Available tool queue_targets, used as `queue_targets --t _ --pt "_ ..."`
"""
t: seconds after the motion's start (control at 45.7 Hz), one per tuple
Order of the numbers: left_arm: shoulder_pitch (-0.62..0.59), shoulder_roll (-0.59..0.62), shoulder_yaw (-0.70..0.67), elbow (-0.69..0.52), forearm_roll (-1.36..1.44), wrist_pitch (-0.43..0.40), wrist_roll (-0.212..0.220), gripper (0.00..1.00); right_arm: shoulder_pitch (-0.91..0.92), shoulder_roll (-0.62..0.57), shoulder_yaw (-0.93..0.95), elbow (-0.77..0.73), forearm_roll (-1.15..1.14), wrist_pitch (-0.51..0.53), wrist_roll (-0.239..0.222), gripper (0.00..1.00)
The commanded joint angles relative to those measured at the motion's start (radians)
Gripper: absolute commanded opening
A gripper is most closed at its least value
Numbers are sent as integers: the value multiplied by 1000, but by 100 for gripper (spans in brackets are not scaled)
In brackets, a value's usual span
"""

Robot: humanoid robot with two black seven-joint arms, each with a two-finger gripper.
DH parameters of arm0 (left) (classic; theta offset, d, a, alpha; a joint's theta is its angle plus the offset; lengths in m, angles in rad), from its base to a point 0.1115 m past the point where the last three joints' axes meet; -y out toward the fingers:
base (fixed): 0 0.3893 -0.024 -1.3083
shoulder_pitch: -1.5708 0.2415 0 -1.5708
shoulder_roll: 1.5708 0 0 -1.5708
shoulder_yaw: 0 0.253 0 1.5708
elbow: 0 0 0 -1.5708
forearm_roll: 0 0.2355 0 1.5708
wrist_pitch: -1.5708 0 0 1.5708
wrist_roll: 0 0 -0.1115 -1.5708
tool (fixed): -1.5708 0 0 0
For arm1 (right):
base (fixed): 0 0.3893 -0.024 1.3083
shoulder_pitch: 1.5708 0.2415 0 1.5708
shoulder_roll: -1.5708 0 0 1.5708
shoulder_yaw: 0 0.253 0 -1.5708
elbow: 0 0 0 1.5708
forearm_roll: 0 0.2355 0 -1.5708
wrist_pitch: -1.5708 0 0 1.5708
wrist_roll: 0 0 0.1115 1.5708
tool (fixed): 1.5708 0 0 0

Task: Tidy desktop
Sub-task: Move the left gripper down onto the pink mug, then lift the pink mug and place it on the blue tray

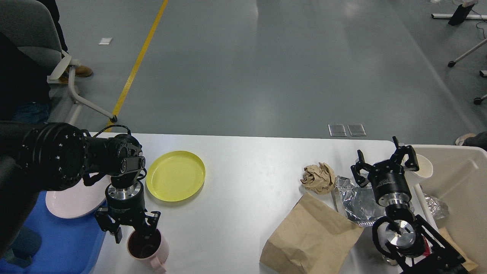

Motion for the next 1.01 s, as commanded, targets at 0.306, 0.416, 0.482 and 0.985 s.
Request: queue_targets --t 0.306,0.416,0.482,0.985 --pt "-39 25 4 -3 -36 0 -9 0 0 0 0 0 0 0 0 100" --pt "-62 44 4 -4 -36 0 -10 0 0 0 0 0 0 0 0 100" --pt "-89 69 6 -4 -36 0 -10 0 0 0 0 0 0 0 0 100" --pt "-149 388 96 -4 -27 0 -13 0 0 0 0 0 0 0 0 100"
